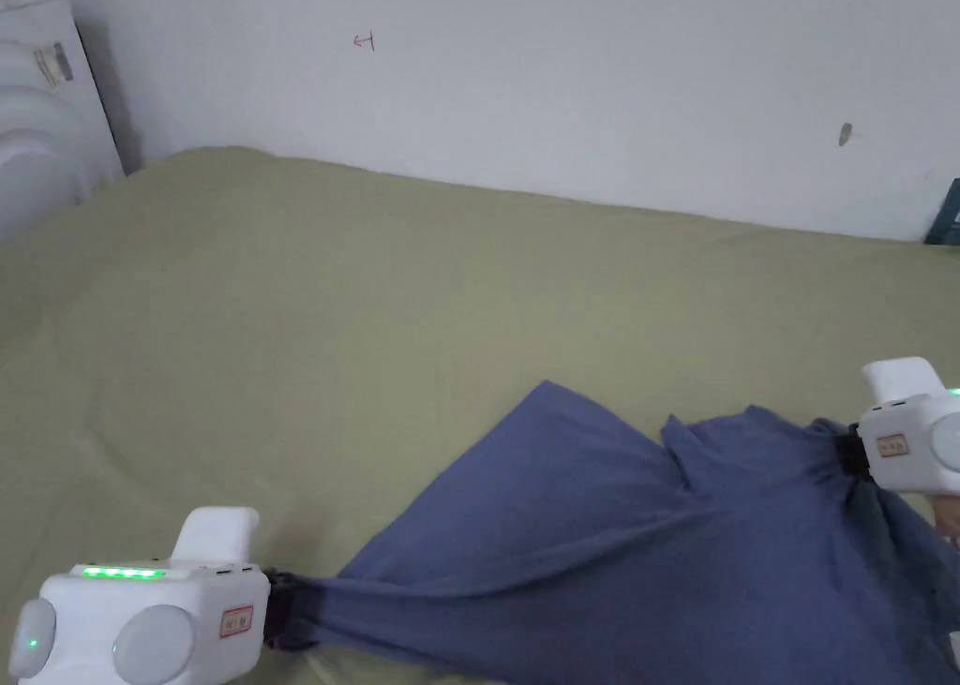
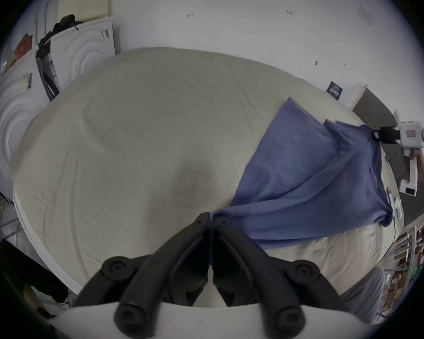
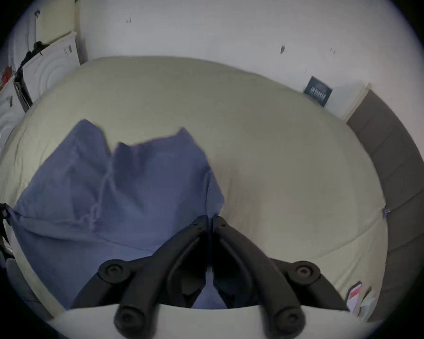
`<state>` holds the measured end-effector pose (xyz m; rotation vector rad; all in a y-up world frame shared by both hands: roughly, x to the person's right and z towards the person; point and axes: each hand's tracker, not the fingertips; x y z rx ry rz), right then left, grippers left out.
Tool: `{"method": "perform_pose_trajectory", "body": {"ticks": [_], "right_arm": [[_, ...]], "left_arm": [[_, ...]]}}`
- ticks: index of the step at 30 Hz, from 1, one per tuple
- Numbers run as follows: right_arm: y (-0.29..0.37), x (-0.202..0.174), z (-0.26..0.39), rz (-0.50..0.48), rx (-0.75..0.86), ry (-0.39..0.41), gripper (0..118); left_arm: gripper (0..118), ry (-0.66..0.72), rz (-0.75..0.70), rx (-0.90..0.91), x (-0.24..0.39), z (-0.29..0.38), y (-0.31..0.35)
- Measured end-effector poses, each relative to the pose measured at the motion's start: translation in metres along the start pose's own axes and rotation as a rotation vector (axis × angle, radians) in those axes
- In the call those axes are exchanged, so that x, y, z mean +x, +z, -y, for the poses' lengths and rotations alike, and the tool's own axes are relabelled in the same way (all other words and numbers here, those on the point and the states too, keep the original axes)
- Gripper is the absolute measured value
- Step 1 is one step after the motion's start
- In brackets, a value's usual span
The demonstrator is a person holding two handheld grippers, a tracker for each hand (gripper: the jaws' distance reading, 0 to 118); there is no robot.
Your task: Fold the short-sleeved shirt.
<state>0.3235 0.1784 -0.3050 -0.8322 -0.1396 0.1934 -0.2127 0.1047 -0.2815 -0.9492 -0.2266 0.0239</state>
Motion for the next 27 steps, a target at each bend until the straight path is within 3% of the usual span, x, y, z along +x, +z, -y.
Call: {"method": "perform_pose_trajectory", "body": {"ticks": [6,12,20,23,27], "right_arm": [[0.102,0.015,-0.008,0.068,0.133,0.051,3],[0.205,0.039,-0.015,0.158,0.297,-0.007,3],[0.289,0.080,-0.035,0.256,0.468,-0.202,3],[0.304,0.092,-0.052,0.220,0.504,-0.289,3],[0.308,0.098,-0.080,0.236,0.512,-0.293,3]], "left_arm": [[1,-0.048,0.004,0.123,0.016,-0.034,0.040],[1,-0.108,0.003,0.275,0.046,-0.091,0.100],[1,-0.124,-0.045,0.442,0.087,-0.193,0.181],[1,-0.193,-0.166,0.512,0.109,-0.228,0.201],[1,-0.188,-0.166,0.549,0.126,-0.267,0.218]]}}
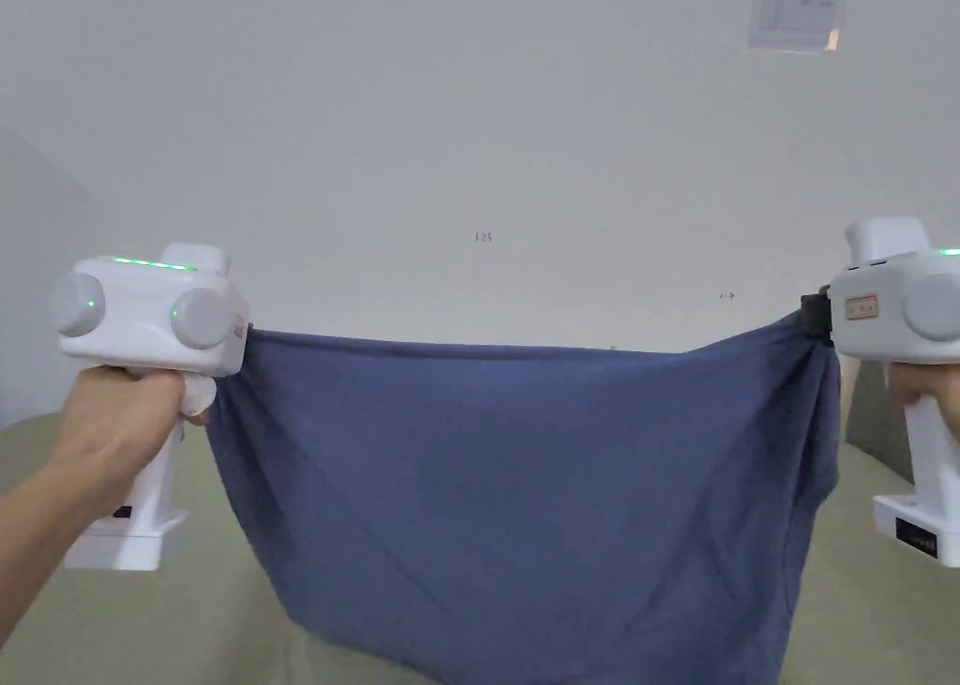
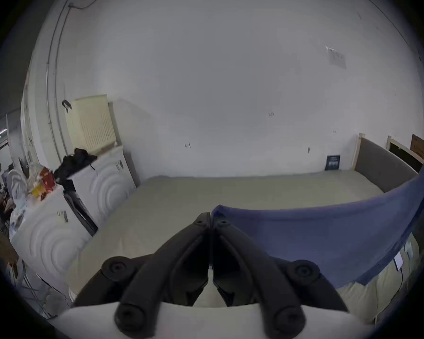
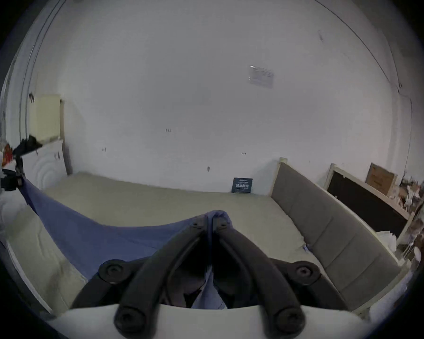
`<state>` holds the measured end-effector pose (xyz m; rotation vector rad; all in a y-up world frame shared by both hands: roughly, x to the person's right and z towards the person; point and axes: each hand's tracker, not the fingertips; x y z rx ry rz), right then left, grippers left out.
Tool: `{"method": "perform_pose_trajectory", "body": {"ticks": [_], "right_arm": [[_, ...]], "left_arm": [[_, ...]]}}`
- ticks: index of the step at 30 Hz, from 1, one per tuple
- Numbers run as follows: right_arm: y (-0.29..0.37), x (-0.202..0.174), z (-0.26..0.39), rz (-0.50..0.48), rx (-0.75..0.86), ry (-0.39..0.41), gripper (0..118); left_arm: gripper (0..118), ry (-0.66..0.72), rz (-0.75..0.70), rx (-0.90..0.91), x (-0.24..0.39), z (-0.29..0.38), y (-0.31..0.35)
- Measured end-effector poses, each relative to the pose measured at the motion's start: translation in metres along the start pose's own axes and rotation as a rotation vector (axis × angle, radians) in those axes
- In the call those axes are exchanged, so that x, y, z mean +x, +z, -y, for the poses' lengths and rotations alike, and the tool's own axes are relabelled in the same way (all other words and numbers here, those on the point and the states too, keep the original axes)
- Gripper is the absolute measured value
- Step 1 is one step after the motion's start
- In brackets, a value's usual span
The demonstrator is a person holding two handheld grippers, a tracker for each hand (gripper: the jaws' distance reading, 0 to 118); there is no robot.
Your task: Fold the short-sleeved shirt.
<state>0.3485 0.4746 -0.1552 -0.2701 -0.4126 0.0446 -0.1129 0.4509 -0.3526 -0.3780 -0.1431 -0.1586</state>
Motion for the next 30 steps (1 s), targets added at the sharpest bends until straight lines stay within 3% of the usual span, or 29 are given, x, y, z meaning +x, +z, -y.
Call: {"method": "perform_pose_trajectory", "body": {"ticks": [5,8,11,13,23,27,30], "right_arm": [[-0.033,-0.005,-0.032,0.024,0.002,-0.029,3],[-0.060,-0.009,-0.047,0.044,-0.007,-0.025,3],[-0.089,-0.015,-0.065,0.043,-0.005,-0.041,3],[-0.107,-0.018,-0.078,0.045,0.009,-0.008,3],[-0.179,-0.006,-0.136,0.086,0.085,-0.018,3],[-0.178,-0.015,-0.125,0.088,0.091,-0.011,3],[-0.220,-0.020,-0.147,0.090,0.058,-0.021,3]], "left_arm": [[1,-0.016,-0.069,0.006,0.003,-0.044,-0.031],[1,-0.092,-0.135,-0.010,0.008,-0.059,-0.058],[1,-0.016,-0.109,0.002,0.008,-0.076,-0.078],[1,-0.028,-0.120,0.013,0.011,-0.090,-0.089],[0,-0.034,-0.112,0.058,0.021,-0.161,-0.142],[0,-0.019,-0.112,0.056,0.027,-0.166,-0.174],[0,-0.013,-0.107,0.042,0.033,-0.158,-0.203]]}}
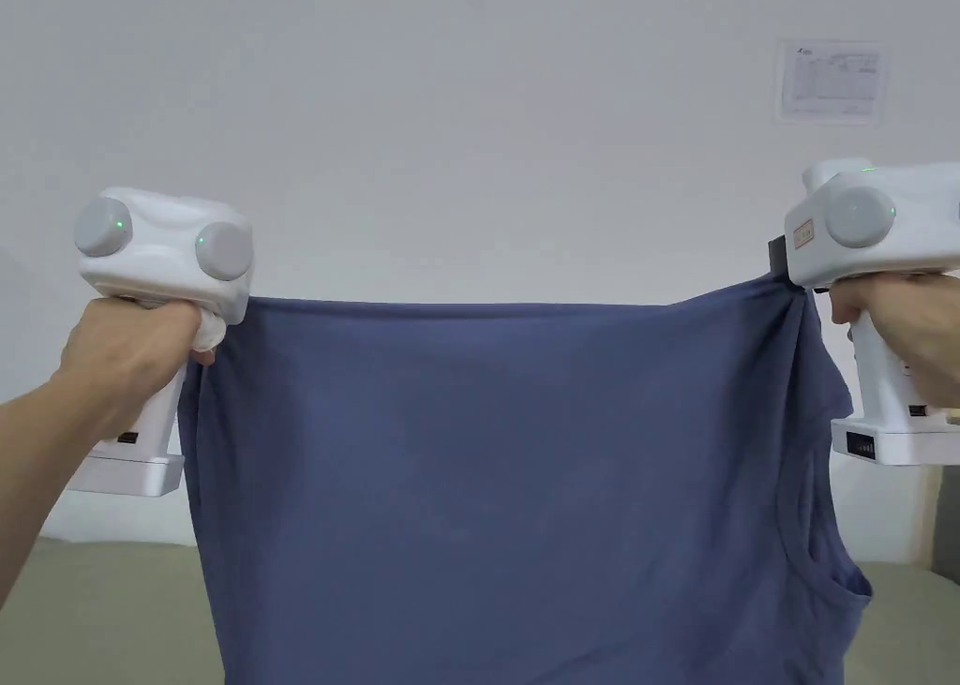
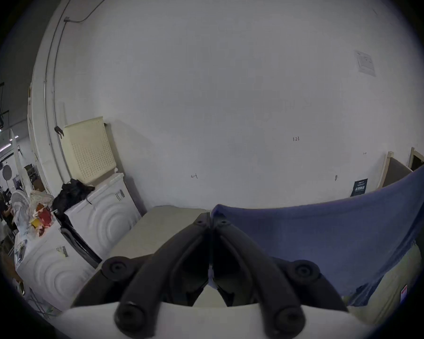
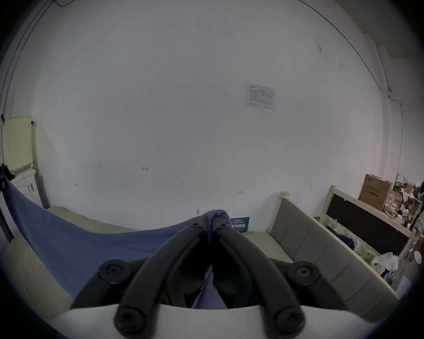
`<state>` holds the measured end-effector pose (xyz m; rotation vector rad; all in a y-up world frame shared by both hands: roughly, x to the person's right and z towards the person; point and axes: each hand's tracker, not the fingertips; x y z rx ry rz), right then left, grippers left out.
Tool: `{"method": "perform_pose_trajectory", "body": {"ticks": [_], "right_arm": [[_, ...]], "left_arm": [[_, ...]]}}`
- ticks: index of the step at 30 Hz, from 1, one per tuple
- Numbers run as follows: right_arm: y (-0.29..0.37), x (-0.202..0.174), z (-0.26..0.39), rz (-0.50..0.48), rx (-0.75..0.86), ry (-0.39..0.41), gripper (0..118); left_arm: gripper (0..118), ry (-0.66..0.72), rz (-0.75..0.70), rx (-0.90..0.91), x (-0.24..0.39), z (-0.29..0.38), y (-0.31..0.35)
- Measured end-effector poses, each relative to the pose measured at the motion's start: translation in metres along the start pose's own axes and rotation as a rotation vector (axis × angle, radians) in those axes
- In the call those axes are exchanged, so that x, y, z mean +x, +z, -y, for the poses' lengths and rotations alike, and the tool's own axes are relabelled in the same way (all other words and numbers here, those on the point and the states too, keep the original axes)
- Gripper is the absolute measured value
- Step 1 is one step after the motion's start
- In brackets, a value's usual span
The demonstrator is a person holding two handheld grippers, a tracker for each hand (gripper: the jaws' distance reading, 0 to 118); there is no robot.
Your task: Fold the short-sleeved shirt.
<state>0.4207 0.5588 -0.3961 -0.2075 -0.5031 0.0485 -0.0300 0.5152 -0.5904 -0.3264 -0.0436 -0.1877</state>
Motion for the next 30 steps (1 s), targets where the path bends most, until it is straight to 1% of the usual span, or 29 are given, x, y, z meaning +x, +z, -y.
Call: {"method": "perform_pose_trajectory", "body": {"ticks": [1,2,4,8,13,17,20,22,23,25,27,28,29,30], "right_arm": [[-0.018,-0.001,0.004,0.022,0.017,0.010,3],[-0.036,-0.006,0.016,0.021,0.002,0.012,3],[-0.050,-0.012,0.034,0.015,-0.013,0.015,3],[-0.059,-0.030,0.089,-0.002,-0.040,0.027,3],[-0.076,-0.038,0.164,-0.003,-0.100,0.040,3],[-0.071,-0.039,0.220,-0.001,-0.137,0.002,3],[-0.053,-0.034,0.256,-0.029,-0.173,0.016,3],[-0.036,-0.031,0.275,-0.047,-0.193,0.047,3],[-0.023,-0.027,0.285,-0.052,-0.196,0.049,3],[0.003,-0.019,0.302,-0.079,-0.220,0.019,3],[0.033,-0.013,0.321,-0.071,-0.235,0.026,3],[0.047,-0.009,0.330,-0.088,-0.239,0.020,3],[0.062,-0.007,0.339,-0.086,-0.265,0.031,3],[0.079,-0.003,0.350,-0.096,-0.267,0.020,3]], "left_arm": [[0,0.000,0.001,-0.006,0.003,0.004,-0.010],[0,0.001,0.005,-0.005,0.007,0.012,-0.020],[0,0.001,0.004,-0.025,0.013,0.029,-0.038],[0,0.008,-0.004,-0.059,0.025,0.074,-0.071],[0,-0.006,0.008,-0.102,0.037,0.146,-0.095],[0,0.002,0.018,-0.126,0.041,0.205,-0.097],[0,-0.003,0.026,-0.146,0.037,0.244,-0.082],[0,-0.006,0.037,-0.160,0.032,0.263,-0.069],[0,-0.006,0.042,-0.170,0.028,0.273,-0.060],[0,-0.018,0.047,-0.176,0.021,0.291,-0.036],[0,-0.037,0.059,-0.188,0.014,0.311,-0.008],[0,-0.039,0.064,-0.195,0.009,0.318,0.007],[0,-0.037,0.069,-0.196,0.005,0.329,0.021],[0,-0.039,0.087,-0.229,0.001,0.339,0.034]]}}
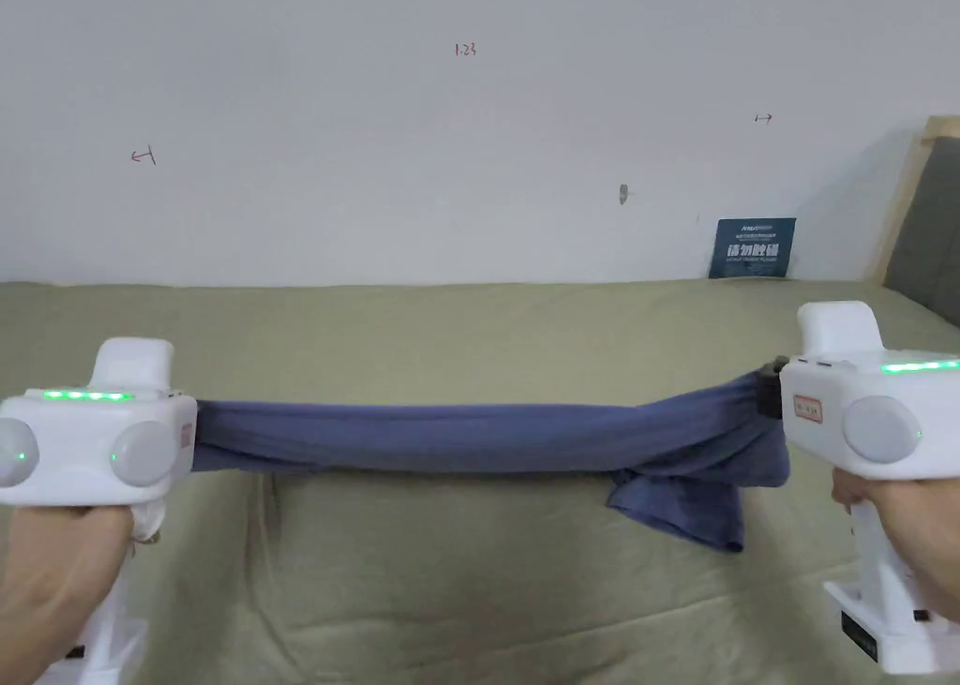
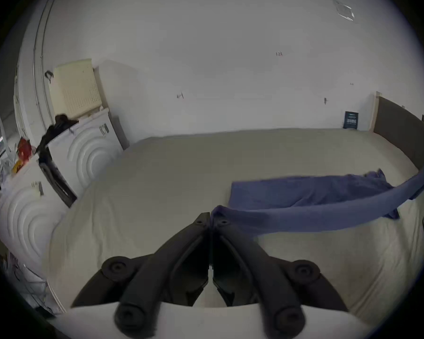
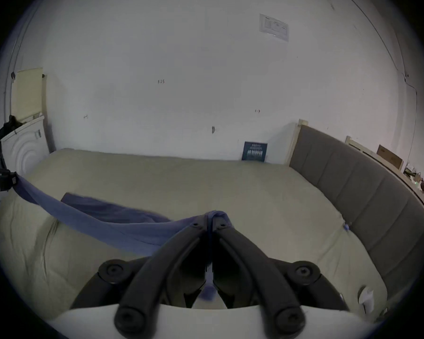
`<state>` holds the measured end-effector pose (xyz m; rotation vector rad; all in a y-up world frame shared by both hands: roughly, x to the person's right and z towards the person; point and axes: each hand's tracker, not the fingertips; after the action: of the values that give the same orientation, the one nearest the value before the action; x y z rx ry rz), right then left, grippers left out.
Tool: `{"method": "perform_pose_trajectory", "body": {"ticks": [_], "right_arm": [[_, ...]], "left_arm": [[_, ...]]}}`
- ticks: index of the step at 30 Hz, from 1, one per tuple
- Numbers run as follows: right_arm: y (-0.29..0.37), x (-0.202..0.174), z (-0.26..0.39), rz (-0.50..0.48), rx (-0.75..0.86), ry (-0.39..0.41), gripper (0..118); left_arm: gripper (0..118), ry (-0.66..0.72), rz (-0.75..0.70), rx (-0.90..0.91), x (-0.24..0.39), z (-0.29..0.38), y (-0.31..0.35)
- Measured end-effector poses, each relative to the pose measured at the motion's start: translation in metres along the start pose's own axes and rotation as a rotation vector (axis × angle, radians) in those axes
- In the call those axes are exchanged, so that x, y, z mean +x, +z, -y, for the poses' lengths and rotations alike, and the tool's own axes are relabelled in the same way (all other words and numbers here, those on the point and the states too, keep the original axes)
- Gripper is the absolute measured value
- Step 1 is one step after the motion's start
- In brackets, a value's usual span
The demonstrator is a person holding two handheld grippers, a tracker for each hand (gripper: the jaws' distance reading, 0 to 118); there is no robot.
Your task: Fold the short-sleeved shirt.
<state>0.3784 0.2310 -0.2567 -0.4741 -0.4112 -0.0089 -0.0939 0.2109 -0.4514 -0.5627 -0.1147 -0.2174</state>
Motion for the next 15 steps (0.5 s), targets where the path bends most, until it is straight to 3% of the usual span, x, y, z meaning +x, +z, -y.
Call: {"method": "perform_pose_trajectory", "body": {"ticks": [3,15], "right_arm": [[0.035,0.007,0.043,-0.028,-0.059,-0.035,3],[0.181,0.024,0.197,-0.060,-0.197,-0.014,3]], "left_arm": [[0,0.005,0.019,-0.020,-0.009,0.038,0.034],[0,-0.019,0.109,-0.105,-0.044,0.194,0.170]]}}
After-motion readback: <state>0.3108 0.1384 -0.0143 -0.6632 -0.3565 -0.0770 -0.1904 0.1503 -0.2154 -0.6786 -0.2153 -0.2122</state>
